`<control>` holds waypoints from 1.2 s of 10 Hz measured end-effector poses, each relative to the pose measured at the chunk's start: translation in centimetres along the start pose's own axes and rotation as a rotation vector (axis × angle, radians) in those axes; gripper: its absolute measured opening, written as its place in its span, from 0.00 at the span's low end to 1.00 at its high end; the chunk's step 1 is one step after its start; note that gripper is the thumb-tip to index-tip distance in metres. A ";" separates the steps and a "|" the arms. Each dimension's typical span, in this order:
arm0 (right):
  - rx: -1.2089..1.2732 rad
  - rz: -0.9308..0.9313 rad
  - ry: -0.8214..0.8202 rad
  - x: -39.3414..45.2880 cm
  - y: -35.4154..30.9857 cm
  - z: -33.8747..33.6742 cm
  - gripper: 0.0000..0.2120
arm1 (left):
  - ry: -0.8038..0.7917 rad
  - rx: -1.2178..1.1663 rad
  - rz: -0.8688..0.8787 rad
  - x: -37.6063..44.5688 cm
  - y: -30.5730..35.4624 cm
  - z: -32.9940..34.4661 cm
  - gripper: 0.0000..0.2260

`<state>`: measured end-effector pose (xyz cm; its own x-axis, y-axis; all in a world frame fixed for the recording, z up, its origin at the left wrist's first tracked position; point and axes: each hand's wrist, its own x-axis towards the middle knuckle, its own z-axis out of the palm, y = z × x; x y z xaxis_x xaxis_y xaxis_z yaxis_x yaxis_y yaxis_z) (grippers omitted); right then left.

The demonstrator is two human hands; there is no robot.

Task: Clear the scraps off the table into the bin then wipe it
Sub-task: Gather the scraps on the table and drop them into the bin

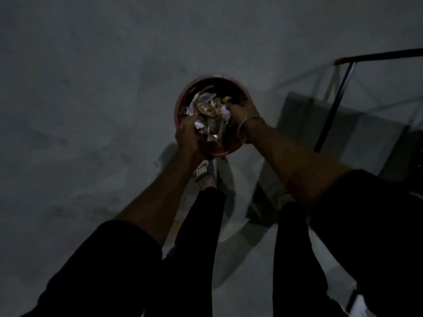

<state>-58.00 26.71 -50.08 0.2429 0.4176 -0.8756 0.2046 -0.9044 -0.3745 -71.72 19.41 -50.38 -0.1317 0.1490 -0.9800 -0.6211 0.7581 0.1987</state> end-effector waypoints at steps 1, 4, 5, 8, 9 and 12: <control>-0.143 0.048 0.066 1.0 2.4 -1.2 0.33 | 0.006 0.066 0.110 -0.5 0.1 -1.2 0.27; -0.107 -0.180 0.159 -27.6 -8.4 -9.3 0.10 | -0.171 0.015 0.132 -23.7 2.3 4.6 0.26; -0.023 -0.280 0.191 -34.4 -10.1 -12.0 0.08 | -0.214 -0.028 0.167 -30.1 1.8 5.8 0.28; -0.010 -0.744 0.390 -43.8 -6.6 -31.6 0.09 | -0.149 0.521 0.752 -48.1 -5.5 14.4 0.11; -0.127 -0.810 0.518 -42.7 -2.9 -41.6 0.08 | -0.167 0.712 1.053 -53.7 -10.8 19.1 0.16; -0.952 -0.989 0.576 -37.3 8.1 -54.7 0.18 | -0.211 1.489 1.432 -50.4 -21.6 25.4 0.26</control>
<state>-13.58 8.62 -3.76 -0.0750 0.9948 -0.0682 0.9786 0.0603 -0.1966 -32.05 11.61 -5.44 0.2917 0.9393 -0.1805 0.7893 -0.1298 0.6001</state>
